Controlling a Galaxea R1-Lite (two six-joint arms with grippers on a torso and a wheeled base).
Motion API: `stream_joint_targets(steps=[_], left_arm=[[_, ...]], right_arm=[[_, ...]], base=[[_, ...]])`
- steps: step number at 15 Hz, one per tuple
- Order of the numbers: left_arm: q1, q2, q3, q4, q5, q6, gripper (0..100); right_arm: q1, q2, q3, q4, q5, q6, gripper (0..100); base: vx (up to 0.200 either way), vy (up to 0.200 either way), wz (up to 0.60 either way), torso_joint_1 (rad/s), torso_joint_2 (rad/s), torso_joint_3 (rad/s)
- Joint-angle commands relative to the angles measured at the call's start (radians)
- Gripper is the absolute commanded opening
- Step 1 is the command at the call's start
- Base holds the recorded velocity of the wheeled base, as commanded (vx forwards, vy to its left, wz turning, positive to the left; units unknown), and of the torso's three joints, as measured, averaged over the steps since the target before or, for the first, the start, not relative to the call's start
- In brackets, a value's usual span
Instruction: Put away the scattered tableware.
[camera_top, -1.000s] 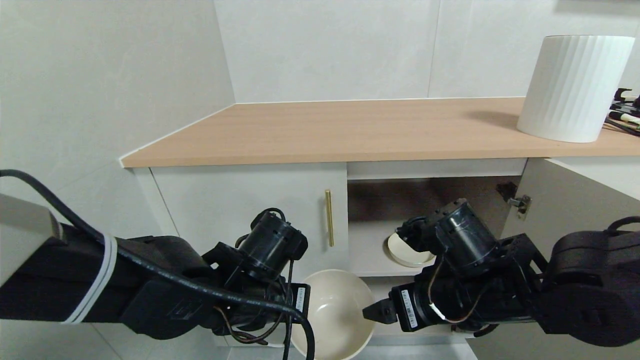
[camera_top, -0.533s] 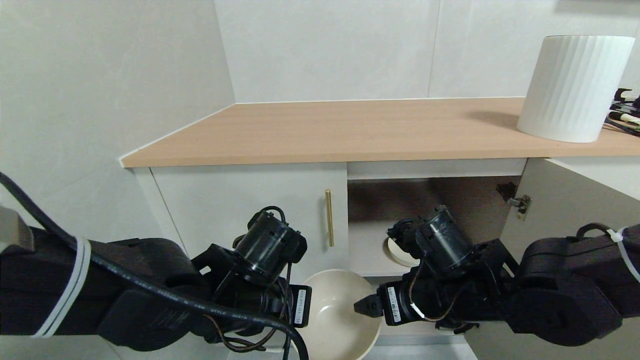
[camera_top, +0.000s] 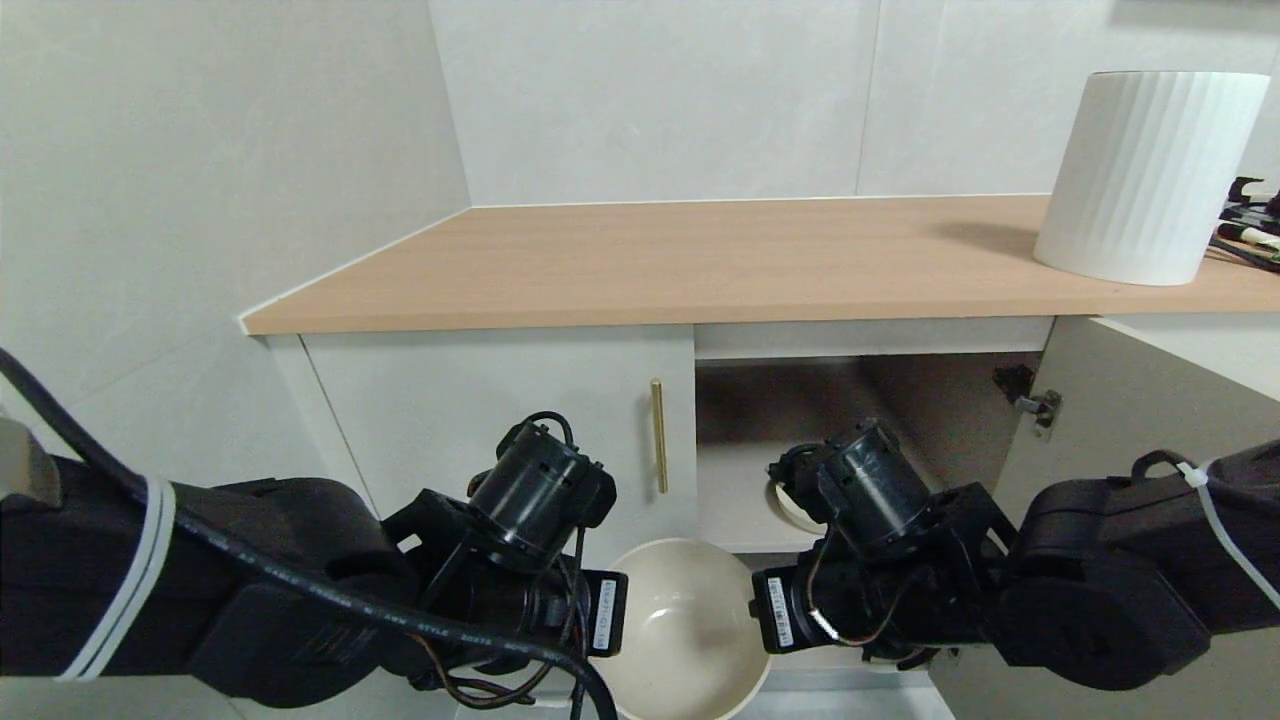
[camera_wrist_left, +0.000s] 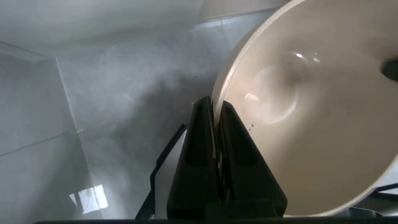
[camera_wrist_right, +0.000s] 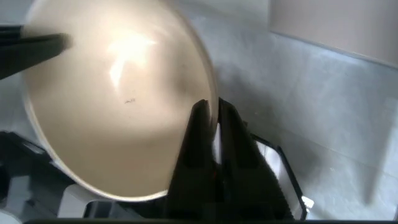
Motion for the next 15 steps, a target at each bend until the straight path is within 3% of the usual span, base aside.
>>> stream_joint_targets(steps=[1, 7, 8, 15], left_arm=[[0.001, 0.004, 0.001, 0.002, 0.003, 0.0, 0], [0.001, 0.005, -0.001, 0.002, 0.003, -0.002, 0], [0.001, 0.005, 0.001, 0.002, 0.003, -0.002, 100], [0.001, 0.005, -0.001, 0.002, 0.002, -0.003, 100]], right_arm=[[0.001, 0.003, 0.001, 0.002, 0.0, -0.001, 0], [0.001, 0.003, 0.003, 0.002, 0.0, -0.003, 0], [0.001, 0.004, 0.003, 0.002, 0.0, -0.003, 0], [0.001, 0.006, 0.004, 0.002, -0.001, -0.006, 0]], base=[[0.0, 0.0, 0.0, 0.0, 0.0, 0.0], [0.0, 0.0, 0.0, 0.0, 0.0, 0.0], [0.0, 0.0, 0.0, 0.0, 0.0, 0.0], [0.0, 0.0, 0.0, 0.0, 0.0, 0.0]])
